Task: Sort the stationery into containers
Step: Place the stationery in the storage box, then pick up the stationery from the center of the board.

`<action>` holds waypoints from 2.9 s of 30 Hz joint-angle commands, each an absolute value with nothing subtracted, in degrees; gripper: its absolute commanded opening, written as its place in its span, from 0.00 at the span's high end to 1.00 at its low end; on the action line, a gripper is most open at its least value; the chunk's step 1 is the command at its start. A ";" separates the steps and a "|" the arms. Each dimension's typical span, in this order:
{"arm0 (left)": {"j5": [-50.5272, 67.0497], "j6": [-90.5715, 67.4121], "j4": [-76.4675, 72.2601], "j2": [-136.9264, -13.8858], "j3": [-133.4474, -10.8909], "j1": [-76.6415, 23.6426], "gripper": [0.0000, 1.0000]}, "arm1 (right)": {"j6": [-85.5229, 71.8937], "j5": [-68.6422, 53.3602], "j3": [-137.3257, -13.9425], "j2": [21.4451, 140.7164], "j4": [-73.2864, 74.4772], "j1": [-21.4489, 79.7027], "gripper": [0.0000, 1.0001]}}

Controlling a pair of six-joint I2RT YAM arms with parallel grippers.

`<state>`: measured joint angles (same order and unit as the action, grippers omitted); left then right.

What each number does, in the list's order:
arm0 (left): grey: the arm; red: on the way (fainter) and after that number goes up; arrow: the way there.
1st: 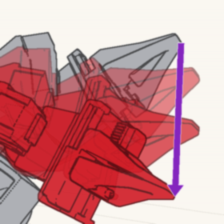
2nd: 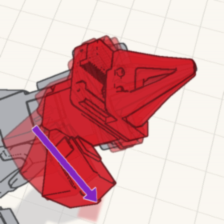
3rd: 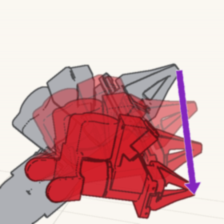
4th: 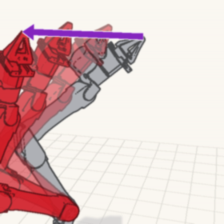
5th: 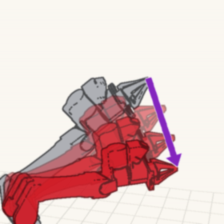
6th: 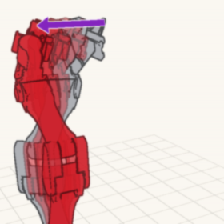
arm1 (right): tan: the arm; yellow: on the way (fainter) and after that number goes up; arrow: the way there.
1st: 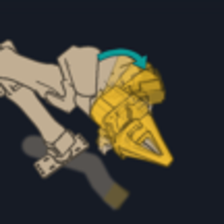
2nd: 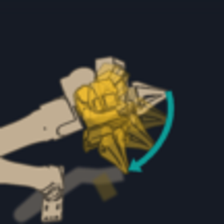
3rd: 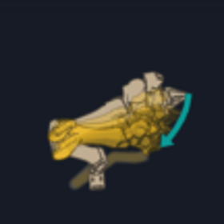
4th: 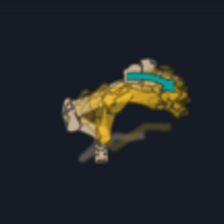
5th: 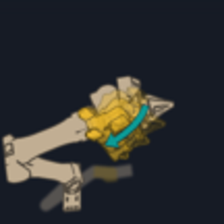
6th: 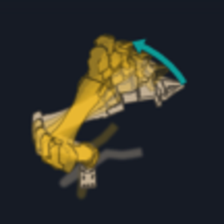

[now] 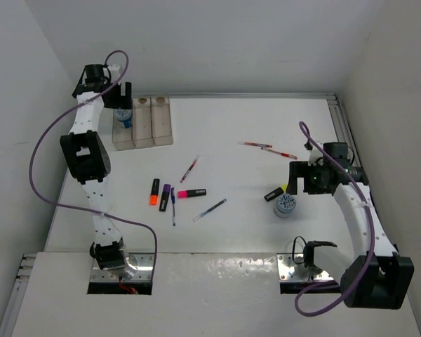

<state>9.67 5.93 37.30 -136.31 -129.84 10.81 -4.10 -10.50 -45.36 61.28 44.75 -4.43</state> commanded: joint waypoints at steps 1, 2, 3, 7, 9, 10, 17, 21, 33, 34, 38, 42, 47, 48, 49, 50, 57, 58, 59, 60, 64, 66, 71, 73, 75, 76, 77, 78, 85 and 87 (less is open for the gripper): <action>19.83 7.64 37.26 -125.35 -131.58 10.11 0.05 | -2.99 -10.02 -48.60 57.93 46.49 -4.74 0.01; 24.04 9.39 37.70 -120.89 -125.74 8.11 0.09 | -2.81 -9.93 -48.60 56.09 47.10 -5.36 0.01; 25.73 9.40 37.71 -118.15 -125.68 8.09 0.09 | -2.81 -9.93 -48.69 55.12 47.37 -5.80 0.01; 28.56 18.43 38.58 -105.14 -110.96 -5.30 0.11 | -3.78 -11.25 -48.87 50.11 49.48 -8.52 0.01; 29.26 19.16 38.67 -99.18 -107.07 -13.92 0.11 | -5.44 -11.51 -49.13 47.74 50.62 -10.53 0.01; 29.96 18.90 38.67 -98.10 -104.18 -16.50 0.11 | -6.06 -11.43 -49.22 47.20 51.15 -11.07 0.02; 32.36 11.52 22.09 -90.53 -86.42 -37.42 0.14 | -11.42 -12.65 -53.87 51.93 53.79 -19.05 0.01; 27.86 10.28 10.47 -91.75 -80.86 -48.48 0.13 | -12.04 -14.85 -55.63 56.24 54.14 -22.41 0.02; 23.47 5.54 -1.12 -113.00 -90.26 -59.15 0.10 | -14.76 -16.17 -58.71 66.09 52.56 -30.22 0.02; 23.81 5.36 -1.49 -114.07 -90.70 -59.67 0.09 | -14.94 -16.69 -58.97 66.62 52.65 -30.67 0.02; 23.64 5.10 -2.37 -119.25 -93.42 -61.26 0.08 | -15.29 -19.25 -59.50 69.25 52.82 -32.17 0.02; 22.94 4.83 -2.11 -122.34 -95.44 -62.22 0.07 | -15.21 -20.30 -59.41 70.49 52.38 -32.17 0.02; 24.61 3.69 -1.23 -125.59 -98.08 -63.01 0.05 | -14.07 -20.57 -58.62 70.75 51.77 -32.26 0.02; 24.52 3.69 -1.23 -125.77 -98.35 -63.37 0.05 | -13.80 -20.74 -58.45 70.75 51.68 -32.34 0.02; 24.35 3.69 -1.14 -126.03 -98.52 -63.63 0.05 | -13.62 -20.74 -58.45 70.75 51.59 -32.34 0.02; 24.17 3.78 -1.14 -126.64 -98.61 -63.81 0.05 | -13.45 -20.83 -58.10 70.75 51.59 -32.60 0.02; 19.25 4.39 -0.09 -129.11 -99.58 -63.99 0.07 | -12.39 -21.97 -57.74 71.10 51.68 -33.84 0.02; 18.81 4.74 -0.09 -129.11 -99.41 -64.07 0.08 | -12.31 -21.97 -57.66 71.02 51.68 -34.01 0.02; 18.55 4.92 2.00 -128.85 -98.88 -63.90 0.09 | -12.04 -22.06 -57.57 71.10 51.59 -34.19 0.02; 18.28 5.36 2.11 -128.67 -98.53 -63.81 0.09 | -12.04 -22.15 -57.57 71.02 51.68 -34.28 0.02; 17.84 5.45 1.50 -127.27 -96.51 -63.28 0.18 | -11.95 -22.50 -56.52 70.93 51.15 -34.54 0.02; 17.49 5.36 1.14 -126.92 -96.07 -63.02 0.29 | -12.04 -22.50 -56.16 70.84 50.98 -34.54 0.02; 18.81 4.48 -0.95 -125.77 -95.80 -61.96 0.60 | -11.34 -22.33 -56.16 70.31 50.89 -34.54 0.03; 19.07 4.13 -0.53 -124.37 -95.54 -60.92 0.67 | -10.90 -22.06 -56.25 69.88 50.89 -34.54 0.04; 19.33 3.52 -0.18 -121.05 -94.58 -59.68 0.69 | -10.55 -22.06 -56.34 69.44 50.89 -34.63 0.04; 19.95 2.47 -0.09 -117.98 -93.18 -57.76 0.71 | -10.29 -22.58 -56.16 69.17 50.89 -34.54 0.04; 20.39 1.85 -0.09 -117.95 -92.47 -56.44 0.72 | -10.28 -23.02 -56.16 69.08 50.89 -34.54 0.04; 21.17 1.15 2.17 -114.73 -92.11 -53.64 0.73 | -10.28 -23.46 -56.16 69.00 50.80 -34.54 0.04; 20.84 -1.41 16.07 -98.38 -90.53 -36.23 0.79 | -11.16 -23.66 -55.55 69.00 48.96 -27.98 0.08; 20.83 -0.97 20.55 -95.29 -90.62 -28.15 0.79 | -12.12 -22.07 -55.37 68.03 47.38 -24.71 0.08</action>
<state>20.93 -0.36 15.11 -104.05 -89.97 -35.42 -11.62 -22.96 -55.64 70.46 50.92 -28.77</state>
